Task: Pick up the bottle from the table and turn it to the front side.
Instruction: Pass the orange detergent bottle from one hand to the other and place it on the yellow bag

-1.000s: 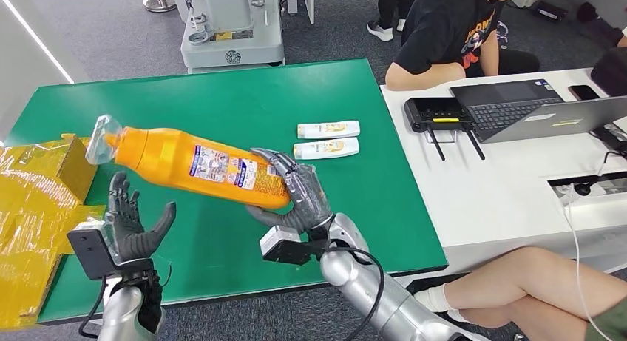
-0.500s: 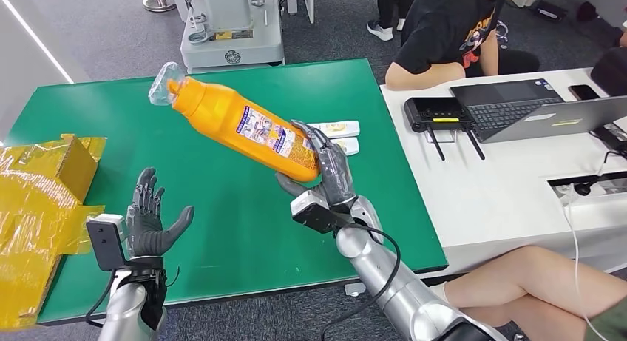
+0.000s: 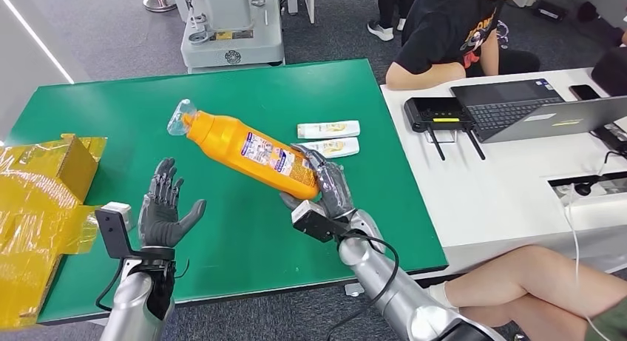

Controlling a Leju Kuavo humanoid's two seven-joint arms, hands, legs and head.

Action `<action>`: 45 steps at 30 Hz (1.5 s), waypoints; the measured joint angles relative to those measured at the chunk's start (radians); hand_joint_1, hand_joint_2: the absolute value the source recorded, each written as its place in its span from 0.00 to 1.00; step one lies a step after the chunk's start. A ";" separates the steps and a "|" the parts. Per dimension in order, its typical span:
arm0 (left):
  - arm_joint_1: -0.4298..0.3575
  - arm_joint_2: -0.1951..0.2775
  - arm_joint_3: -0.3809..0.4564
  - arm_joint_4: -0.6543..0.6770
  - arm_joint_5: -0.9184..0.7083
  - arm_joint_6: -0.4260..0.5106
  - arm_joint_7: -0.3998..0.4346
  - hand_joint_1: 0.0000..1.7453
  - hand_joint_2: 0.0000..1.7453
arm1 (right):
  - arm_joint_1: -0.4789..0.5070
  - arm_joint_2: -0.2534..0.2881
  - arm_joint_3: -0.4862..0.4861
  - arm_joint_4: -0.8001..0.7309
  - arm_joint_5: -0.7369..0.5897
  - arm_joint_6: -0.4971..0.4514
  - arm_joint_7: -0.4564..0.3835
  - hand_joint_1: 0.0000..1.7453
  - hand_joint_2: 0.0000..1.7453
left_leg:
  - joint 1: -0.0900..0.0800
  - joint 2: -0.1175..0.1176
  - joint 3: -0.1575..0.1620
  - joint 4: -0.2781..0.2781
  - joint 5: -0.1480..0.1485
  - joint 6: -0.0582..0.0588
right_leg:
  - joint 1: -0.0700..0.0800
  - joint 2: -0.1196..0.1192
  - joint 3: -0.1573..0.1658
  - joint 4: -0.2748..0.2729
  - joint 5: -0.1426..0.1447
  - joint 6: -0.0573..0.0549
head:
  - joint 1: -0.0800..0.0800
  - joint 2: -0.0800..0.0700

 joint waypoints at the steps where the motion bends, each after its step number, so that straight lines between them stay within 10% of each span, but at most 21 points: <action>1: -0.010 -0.005 -0.006 0.005 0.007 -0.006 0.004 0.00 1.00 | 0.000 0.005 0.000 0.006 0.000 -0.001 -0.007 1.00 1.00 | 0.000 0.000 0.000 0.000 0.000 0.000 | 0.000 0.000 0.000 0.000 0.000 0.000 | 0.000 0.000; 13: -0.128 -0.077 -0.066 0.080 0.023 0.028 0.035 0.00 1.00 | 0.000 0.073 0.005 0.030 -0.019 -0.009 -0.027 1.00 1.00 | 0.000 0.000 0.000 0.000 0.000 0.000 | 0.000 0.000 0.000 0.000 0.000 0.000 | 0.000 0.000; 45: -0.170 -0.085 -0.069 0.109 -0.005 0.035 0.058 0.00 1.00 | 0.016 0.102 0.021 0.112 0.071 0.011 0.063 1.00 1.00 | 0.000 0.001 -0.001 0.000 0.000 0.000 | 0.000 0.001 -0.001 0.000 0.000 0.000 | 0.000 0.000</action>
